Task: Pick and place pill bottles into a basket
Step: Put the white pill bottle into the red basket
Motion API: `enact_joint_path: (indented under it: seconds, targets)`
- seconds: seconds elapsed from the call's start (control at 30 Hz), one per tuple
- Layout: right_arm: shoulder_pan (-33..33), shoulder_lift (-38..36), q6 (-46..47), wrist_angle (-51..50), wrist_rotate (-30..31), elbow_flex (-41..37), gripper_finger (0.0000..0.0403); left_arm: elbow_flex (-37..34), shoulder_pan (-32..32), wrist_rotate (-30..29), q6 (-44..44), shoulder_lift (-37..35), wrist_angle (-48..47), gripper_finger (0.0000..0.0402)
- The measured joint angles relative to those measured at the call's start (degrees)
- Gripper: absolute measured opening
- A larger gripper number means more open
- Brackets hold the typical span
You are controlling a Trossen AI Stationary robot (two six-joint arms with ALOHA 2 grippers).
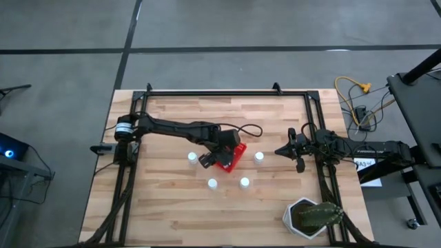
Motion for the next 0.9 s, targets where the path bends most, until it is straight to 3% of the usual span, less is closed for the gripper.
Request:
enact_joint_path:
  seconds: [0.9]
  targets:
    - [0.0, 0.0, 0.1, 0.0, 0.0, 0.0, 0.0008, -9.4, 0.2, -0.9, -0.1, 0.0, 9.0, 0.0293]
